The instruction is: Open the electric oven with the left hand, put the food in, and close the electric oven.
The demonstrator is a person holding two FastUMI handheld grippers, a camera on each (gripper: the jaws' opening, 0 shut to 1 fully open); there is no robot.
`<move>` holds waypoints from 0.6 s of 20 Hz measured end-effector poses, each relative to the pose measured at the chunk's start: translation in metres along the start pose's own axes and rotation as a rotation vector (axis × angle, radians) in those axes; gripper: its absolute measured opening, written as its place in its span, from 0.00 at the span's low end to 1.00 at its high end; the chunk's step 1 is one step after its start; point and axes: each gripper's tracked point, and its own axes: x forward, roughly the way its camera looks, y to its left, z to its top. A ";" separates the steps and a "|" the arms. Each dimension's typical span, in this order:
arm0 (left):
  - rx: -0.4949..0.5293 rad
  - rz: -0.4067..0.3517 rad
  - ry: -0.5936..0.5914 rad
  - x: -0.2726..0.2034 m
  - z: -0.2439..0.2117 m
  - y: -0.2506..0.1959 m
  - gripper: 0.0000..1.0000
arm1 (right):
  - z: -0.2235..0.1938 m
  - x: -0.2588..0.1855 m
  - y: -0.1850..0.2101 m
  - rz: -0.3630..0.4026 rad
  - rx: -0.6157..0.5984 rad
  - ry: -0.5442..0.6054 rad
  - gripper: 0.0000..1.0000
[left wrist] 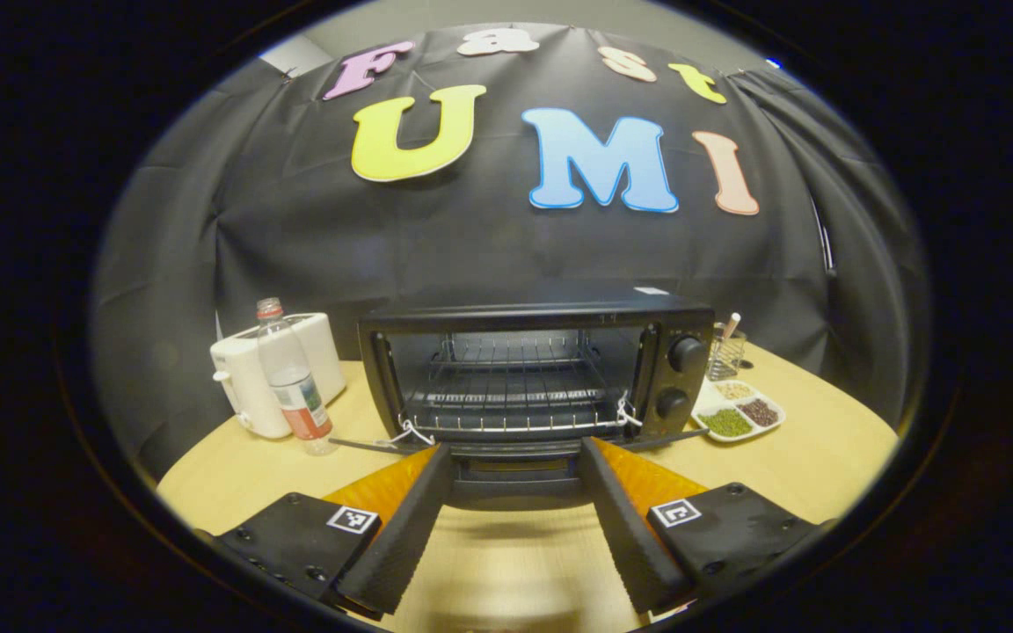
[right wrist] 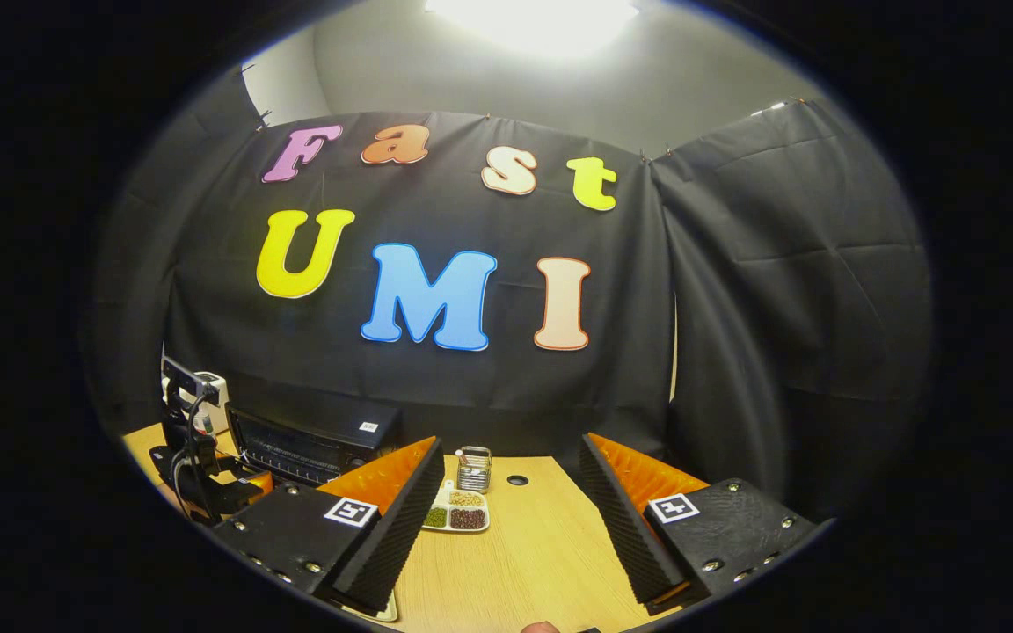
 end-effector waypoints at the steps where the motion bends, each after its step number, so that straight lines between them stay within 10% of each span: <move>1: 0.002 0.001 0.010 -0.002 -0.007 0.000 0.99 | 0.000 -0.001 0.001 0.006 0.005 0.003 0.96; 12: -0.016 0.057 0.040 -0.052 -0.033 0.003 1.00 | -0.004 -0.015 0.015 0.119 0.031 0.009 0.96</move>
